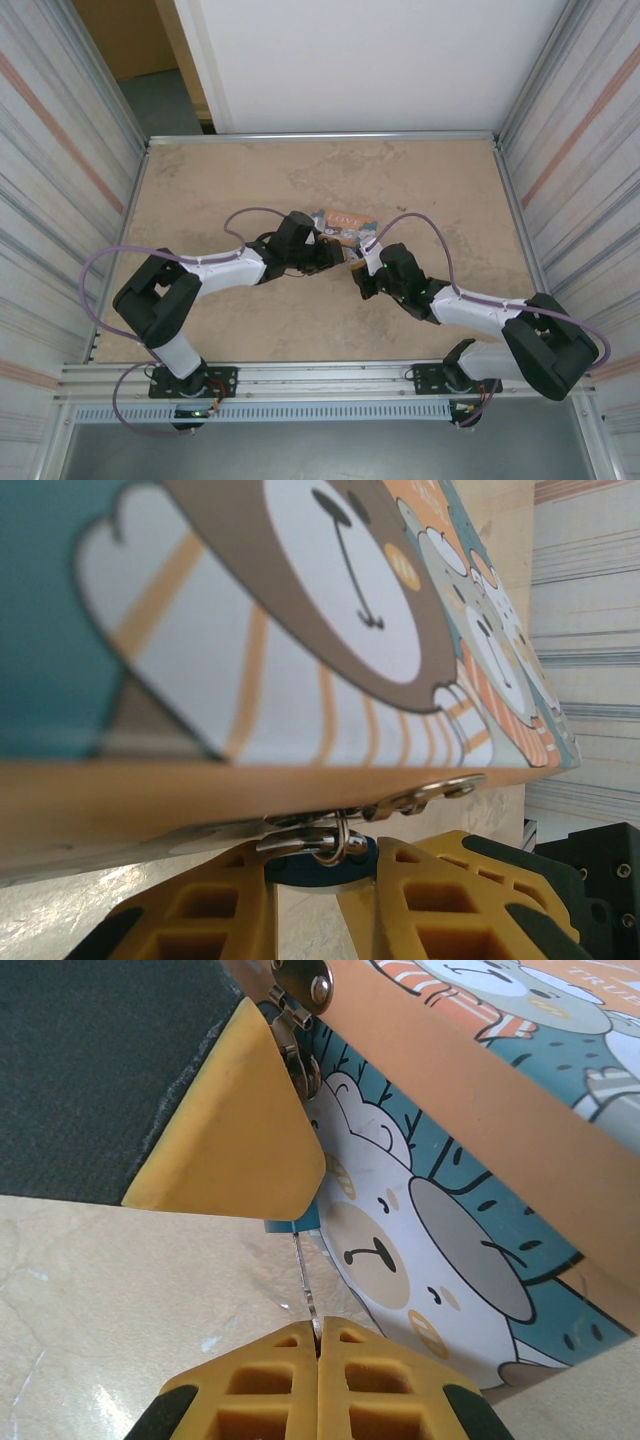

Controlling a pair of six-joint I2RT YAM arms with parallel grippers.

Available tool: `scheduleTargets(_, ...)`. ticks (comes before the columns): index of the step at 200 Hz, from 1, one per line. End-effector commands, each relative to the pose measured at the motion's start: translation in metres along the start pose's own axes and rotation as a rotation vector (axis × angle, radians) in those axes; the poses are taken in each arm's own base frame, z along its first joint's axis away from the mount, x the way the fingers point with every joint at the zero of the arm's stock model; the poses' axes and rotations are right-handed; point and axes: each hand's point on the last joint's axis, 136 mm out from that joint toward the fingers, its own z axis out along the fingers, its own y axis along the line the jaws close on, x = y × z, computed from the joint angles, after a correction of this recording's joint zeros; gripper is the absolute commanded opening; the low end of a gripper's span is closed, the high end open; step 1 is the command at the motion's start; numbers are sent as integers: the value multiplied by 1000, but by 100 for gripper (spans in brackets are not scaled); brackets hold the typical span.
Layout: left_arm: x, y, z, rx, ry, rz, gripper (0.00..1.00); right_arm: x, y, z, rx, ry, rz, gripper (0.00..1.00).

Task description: Unlock the padlock with the key

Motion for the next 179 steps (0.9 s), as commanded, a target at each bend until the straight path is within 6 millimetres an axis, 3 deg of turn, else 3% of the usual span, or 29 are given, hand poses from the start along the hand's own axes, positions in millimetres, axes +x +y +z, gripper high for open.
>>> scheduleTargets(1, -6, -26, -10, 68, -22, 25, 0, -24, 4, 0, -20, -64, -19, 0)
scheduleTargets(41, -5, -27, -10, 71, -17, 26, 0, -23, 4, -1, -24, -65, -17, 0)
scheduleTargets(179, -3, -33, -12, 91, -3, 19, 0, -49, 4, 1, -21, -163, -6, 0)
